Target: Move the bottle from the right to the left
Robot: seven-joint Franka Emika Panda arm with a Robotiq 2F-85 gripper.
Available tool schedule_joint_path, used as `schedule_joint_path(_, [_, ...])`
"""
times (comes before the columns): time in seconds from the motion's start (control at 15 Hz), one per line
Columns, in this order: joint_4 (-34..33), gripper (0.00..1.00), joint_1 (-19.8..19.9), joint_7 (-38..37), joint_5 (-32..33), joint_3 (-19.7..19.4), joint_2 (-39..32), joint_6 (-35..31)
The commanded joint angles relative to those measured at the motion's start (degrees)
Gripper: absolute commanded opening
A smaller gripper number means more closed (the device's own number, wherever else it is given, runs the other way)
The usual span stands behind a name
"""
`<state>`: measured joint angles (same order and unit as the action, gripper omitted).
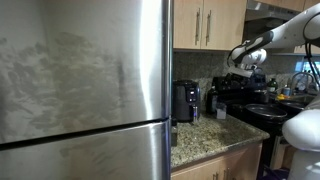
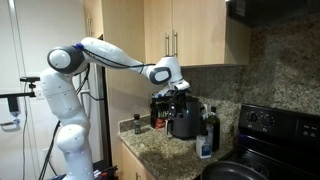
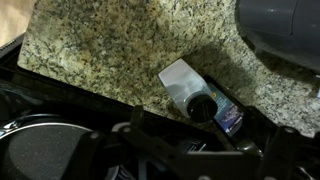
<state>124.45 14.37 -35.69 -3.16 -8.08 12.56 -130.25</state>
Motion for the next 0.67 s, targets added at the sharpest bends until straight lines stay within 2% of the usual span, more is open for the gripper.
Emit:
schedule_joint_path(0.0, [-2.47, 1.0, 1.08, -5.19, 2.9, 0.72, -3.15, -1.41])
schedule_joint_path(0.13, [-7.48, 1.0, 1.42, -11.47, 4.55, 0.35, -9.95, -1.79])
schedule_joint_path(0.27, [-11.73, 1.0, 0.15, -13.64, 2.78, -1.01, -15.22, -1.52])
schedule_joint_path(0.53, [-19.51, 1.0, -1.1, -11.96, -3.41, -1.86, -23.65, -0.88])
schedule_joint_path(0.6, [-14.89, 1.0, -1.57, -12.54, -1.09, -2.37, -19.85, -1.67])
